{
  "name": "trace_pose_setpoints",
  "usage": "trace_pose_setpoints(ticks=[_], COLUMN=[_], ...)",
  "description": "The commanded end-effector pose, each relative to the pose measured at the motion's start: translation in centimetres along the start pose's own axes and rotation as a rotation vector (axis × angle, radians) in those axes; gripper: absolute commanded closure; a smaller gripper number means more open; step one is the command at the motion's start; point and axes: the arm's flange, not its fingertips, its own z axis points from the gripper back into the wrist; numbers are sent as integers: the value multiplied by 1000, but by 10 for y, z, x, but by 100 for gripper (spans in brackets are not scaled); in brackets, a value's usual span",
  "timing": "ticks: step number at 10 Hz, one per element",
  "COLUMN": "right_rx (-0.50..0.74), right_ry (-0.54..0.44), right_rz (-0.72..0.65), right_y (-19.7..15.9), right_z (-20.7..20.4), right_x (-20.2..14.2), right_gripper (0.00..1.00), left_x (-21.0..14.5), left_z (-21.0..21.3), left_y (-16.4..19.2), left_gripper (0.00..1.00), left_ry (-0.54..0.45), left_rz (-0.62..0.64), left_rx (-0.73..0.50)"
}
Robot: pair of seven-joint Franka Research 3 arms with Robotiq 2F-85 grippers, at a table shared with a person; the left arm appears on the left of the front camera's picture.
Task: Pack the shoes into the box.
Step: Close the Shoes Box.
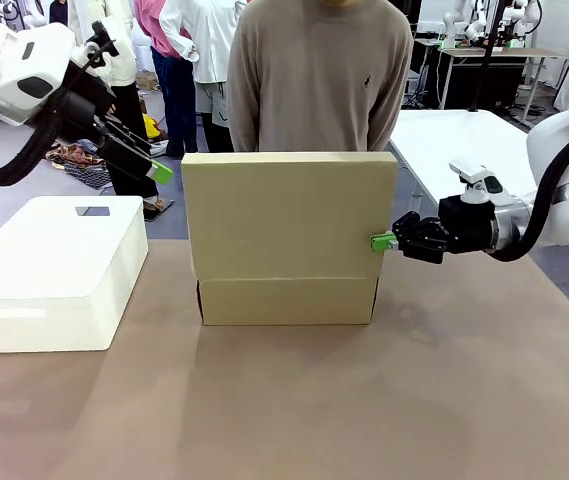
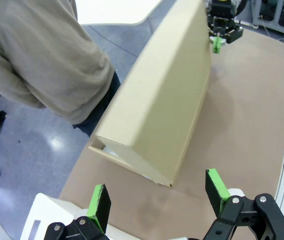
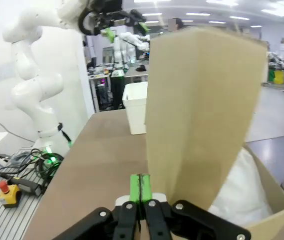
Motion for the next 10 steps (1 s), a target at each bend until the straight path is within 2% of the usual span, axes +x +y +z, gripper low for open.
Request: trace_pose_setpoints(ticks=[1, 2, 4, 7, 8, 10], right_rx=[-118, -171, -197, -161, -164, -164], right_ry=[18, 49, 75, 88, 73, 73], right_rz=[-23, -23, -34, -50, -23, -23], right_y=[0, -4, -9, -1, -12, -12], right_z=[-15, -16, -17, -15, -11, -11], right_x=[10, 14, 21, 41, 25, 25], right_gripper=[100, 100, 100, 100, 100, 100], left_x=[-2, -2, -2, -2, -2, -2], left_z=[-1, -1, -1, -1, -1, -1], left_y=[2, 2, 2, 2, 2, 2], left_gripper=[0, 0, 0, 0, 0, 0], left_ry=[-18, -18, -18, -18, -18, -18], left_rz=[-8, -8, -8, -8, -8, -8], left_rx=[-19, -19, -19, -19, -19, -19])
